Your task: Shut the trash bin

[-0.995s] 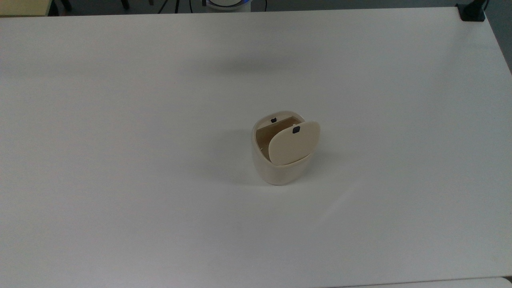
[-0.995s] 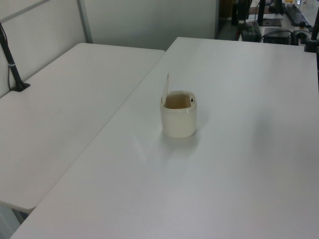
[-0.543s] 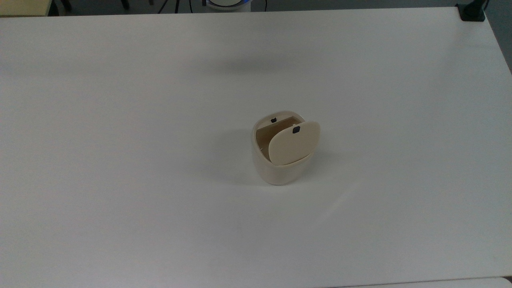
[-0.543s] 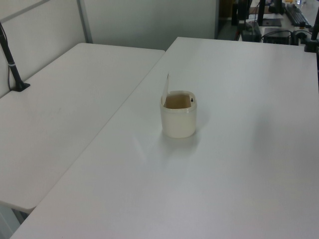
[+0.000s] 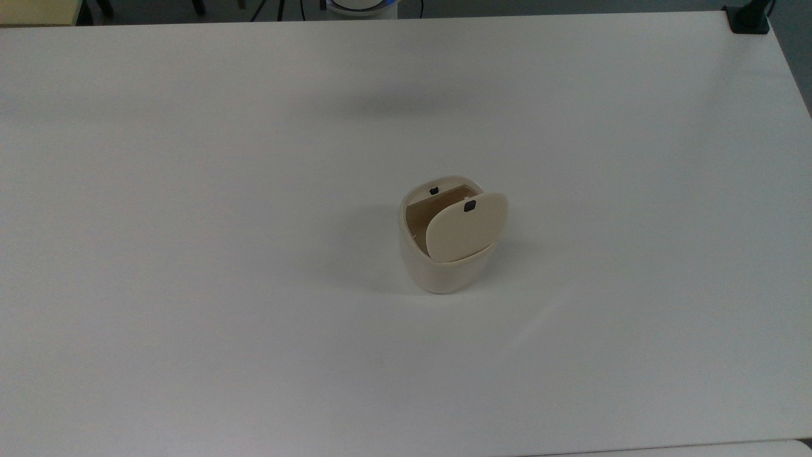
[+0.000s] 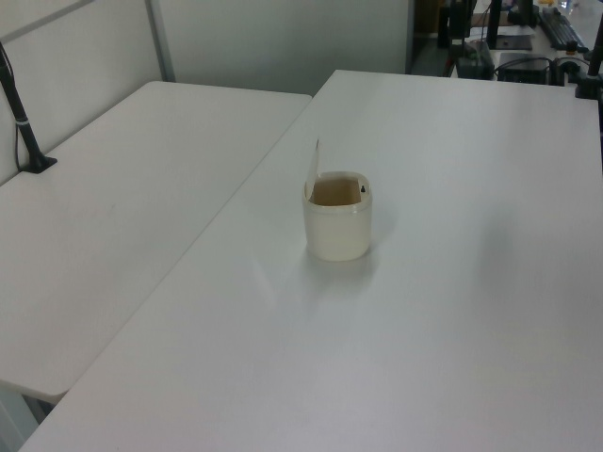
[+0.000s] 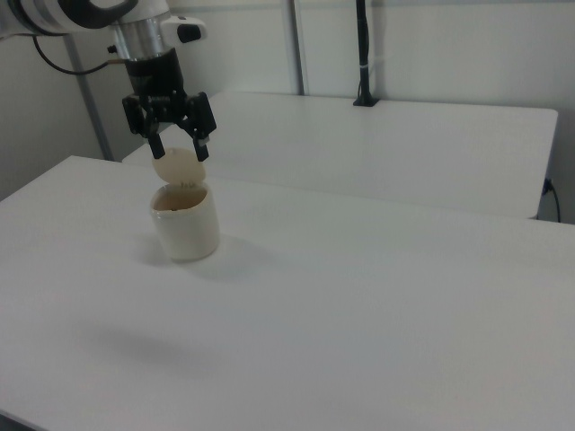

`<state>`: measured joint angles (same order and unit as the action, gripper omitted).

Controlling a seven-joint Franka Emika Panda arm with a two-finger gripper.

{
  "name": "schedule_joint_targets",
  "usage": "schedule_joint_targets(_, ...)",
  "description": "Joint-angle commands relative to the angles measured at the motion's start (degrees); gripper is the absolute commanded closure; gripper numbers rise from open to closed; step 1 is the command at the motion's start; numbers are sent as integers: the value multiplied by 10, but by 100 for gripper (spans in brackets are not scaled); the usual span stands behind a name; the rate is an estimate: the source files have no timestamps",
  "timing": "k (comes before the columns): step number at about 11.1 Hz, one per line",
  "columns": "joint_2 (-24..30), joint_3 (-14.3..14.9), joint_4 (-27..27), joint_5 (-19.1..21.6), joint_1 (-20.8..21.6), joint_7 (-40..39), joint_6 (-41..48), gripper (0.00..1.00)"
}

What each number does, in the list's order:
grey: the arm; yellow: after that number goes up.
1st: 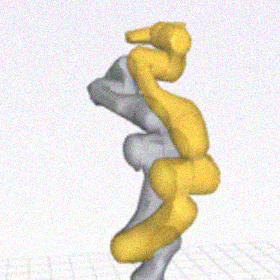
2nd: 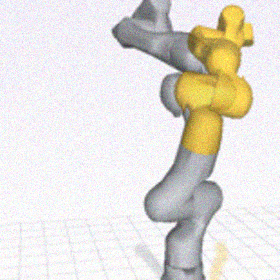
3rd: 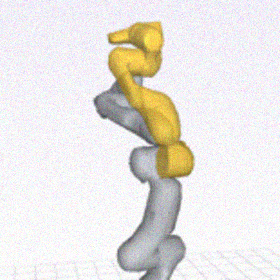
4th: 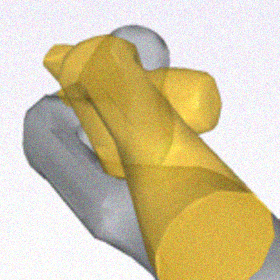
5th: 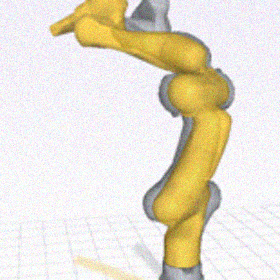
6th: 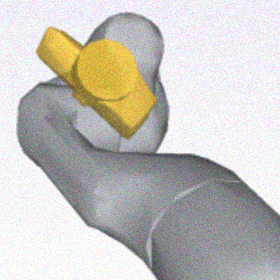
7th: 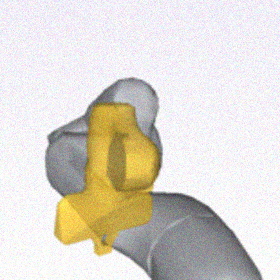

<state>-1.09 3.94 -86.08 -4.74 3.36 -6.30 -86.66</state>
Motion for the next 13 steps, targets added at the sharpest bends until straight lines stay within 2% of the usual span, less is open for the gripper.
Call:
schedule_joint_targets(1, 12, -2, -11, 1, 3, 1, 11, 50)
schedule_joint_targets(4, 10, -2, -11, 1, 3, 1, 11, 93)
schedule_joint_targets(5, 10, -2, -11, 1, 4, 1, 10, 100)
schedule_joint_targets(9, -1, -3, -9, 4, 6, 0, 0, 100)
schedule_joint_targets(13, -43, -5, -7, 4, 51, -1, -89, 100)
